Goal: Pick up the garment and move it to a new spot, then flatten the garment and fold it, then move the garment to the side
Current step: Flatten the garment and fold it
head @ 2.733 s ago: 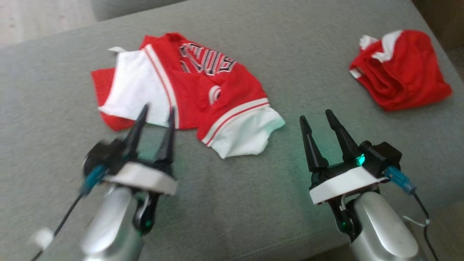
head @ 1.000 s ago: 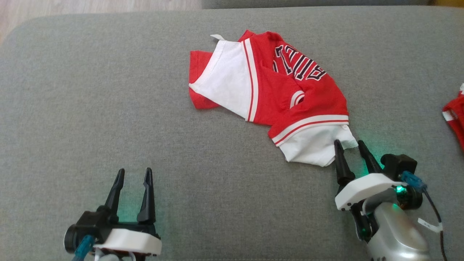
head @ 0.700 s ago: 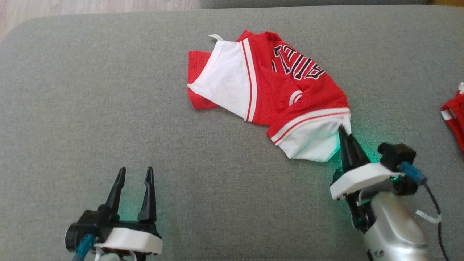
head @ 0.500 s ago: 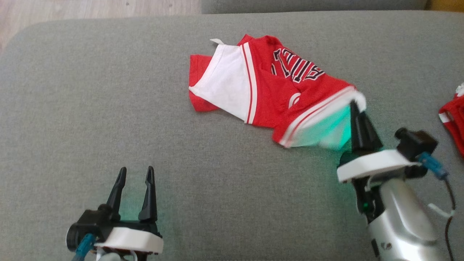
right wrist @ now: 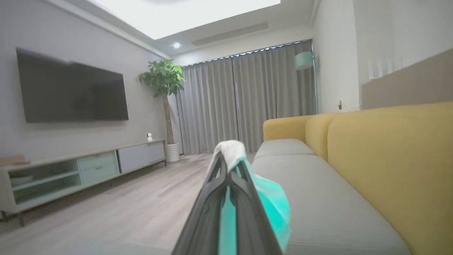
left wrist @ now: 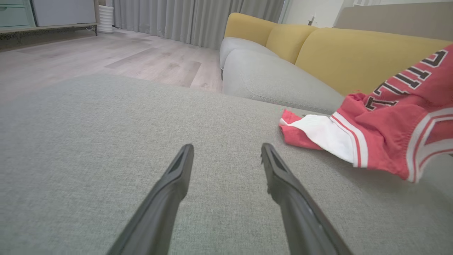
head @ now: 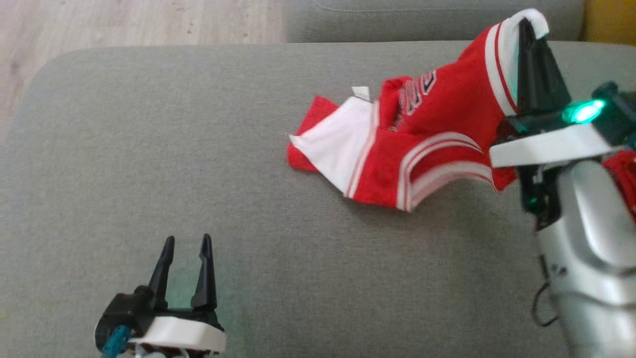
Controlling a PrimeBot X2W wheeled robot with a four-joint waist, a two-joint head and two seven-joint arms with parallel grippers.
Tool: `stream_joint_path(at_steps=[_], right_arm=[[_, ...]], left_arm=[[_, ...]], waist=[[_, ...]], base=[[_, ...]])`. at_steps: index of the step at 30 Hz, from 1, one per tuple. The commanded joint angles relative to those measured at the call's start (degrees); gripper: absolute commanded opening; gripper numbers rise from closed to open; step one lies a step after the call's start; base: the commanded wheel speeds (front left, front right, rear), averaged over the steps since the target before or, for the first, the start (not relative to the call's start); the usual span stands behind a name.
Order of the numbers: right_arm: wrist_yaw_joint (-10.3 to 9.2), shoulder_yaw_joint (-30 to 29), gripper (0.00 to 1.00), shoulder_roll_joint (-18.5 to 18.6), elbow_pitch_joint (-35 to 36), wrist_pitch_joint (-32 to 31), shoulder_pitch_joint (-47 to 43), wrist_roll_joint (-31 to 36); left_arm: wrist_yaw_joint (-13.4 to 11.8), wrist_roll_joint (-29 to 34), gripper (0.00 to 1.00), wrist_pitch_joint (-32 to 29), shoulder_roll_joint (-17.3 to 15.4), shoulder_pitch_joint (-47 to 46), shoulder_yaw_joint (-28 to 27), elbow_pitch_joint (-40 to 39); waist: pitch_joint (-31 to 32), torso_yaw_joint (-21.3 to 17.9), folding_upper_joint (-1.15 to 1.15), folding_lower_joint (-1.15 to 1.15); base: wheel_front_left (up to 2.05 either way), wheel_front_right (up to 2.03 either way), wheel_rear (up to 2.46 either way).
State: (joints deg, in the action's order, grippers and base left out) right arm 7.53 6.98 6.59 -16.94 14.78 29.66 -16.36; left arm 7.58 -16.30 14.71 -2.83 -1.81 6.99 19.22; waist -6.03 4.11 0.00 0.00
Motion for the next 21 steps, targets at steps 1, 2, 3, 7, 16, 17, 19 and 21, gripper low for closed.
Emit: stream_joint_path(at_steps=[1, 2, 3, 7, 16, 17, 19, 21], right_arm=[[-0.04, 1.59, 0.00, 2.12, -0.91, 0.22, 3.93, 1.71], [-0.04, 1.56, 0.00, 3.31, -2.71, 0.22, 5.21, 2.42], [-0.04, 1.73, 0.00, 4.69, -5.00, 0.22, 6.45, 3.43], [-0.04, 0.54, 0.00, 9.46, -15.43, 0.21, 11.94, 6.79], [-0.04, -10.08, 1.00, 11.40, -31.68, 0.00, 21.28, 16.52], [-0.04, -9.04, 1.00, 9.88, -31.66, 0.09, 21.11, 17.20], [-0.04, -6.11, 1.00, 6.75, -30.57, 0.17, 20.10, 17.12], [-0.04, -2.05, 1.00, 4.25, -29.21, 0.18, 18.04, 15.65]], left_arm=[[-0.09, -0.35, 1.00, 0.29, -0.05, -0.29, -1.35, -1.55], [-0.09, -0.43, 1.00, 0.29, -0.05, -0.31, -1.17, -1.56], [-0.09, -0.47, 1.00, 0.29, -0.05, -0.38, -0.88, -1.56], [-0.09, -0.95, 1.00, 0.29, -0.05, -1.25, 0.89, -1.46], [-0.09, -2.14, 1.00, 0.29, -0.05, -3.22, 3.80, -1.03], [-0.09, -2.25, 1.00, 0.29, -0.05, -3.20, 3.68, -1.05], [-0.09, -2.37, 1.00, 0.29, -0.05, -3.12, 3.54, -1.11], [-0.09, -2.44, 1.00, 0.29, -0.05, -3.07, 3.45, -1.09]], waist=[[-0.09, 1.15, 0.00, 0.00], [-0.35, 1.69, 0.00, 0.00], [-0.70, 2.33, 0.00, 0.00], [-2.94, 5.70, 0.00, 0.00], [-6.21, 11.48, 0.00, 0.00], [-6.27, 11.64, 0.00, 0.00], [-6.38, 11.81, 0.00, 0.00], [-6.39, 11.82, 0.00, 0.00]], base=[[0.00, 0.00, 0.00], [0.00, 0.00, 0.00], [0.00, 0.00, 0.00], [0.00, 0.00, 0.00], [0.00, 0.00, 0.00], [0.00, 0.00, 0.00], [0.00, 0.00, 0.00], [0.00, 0.00, 0.00]])
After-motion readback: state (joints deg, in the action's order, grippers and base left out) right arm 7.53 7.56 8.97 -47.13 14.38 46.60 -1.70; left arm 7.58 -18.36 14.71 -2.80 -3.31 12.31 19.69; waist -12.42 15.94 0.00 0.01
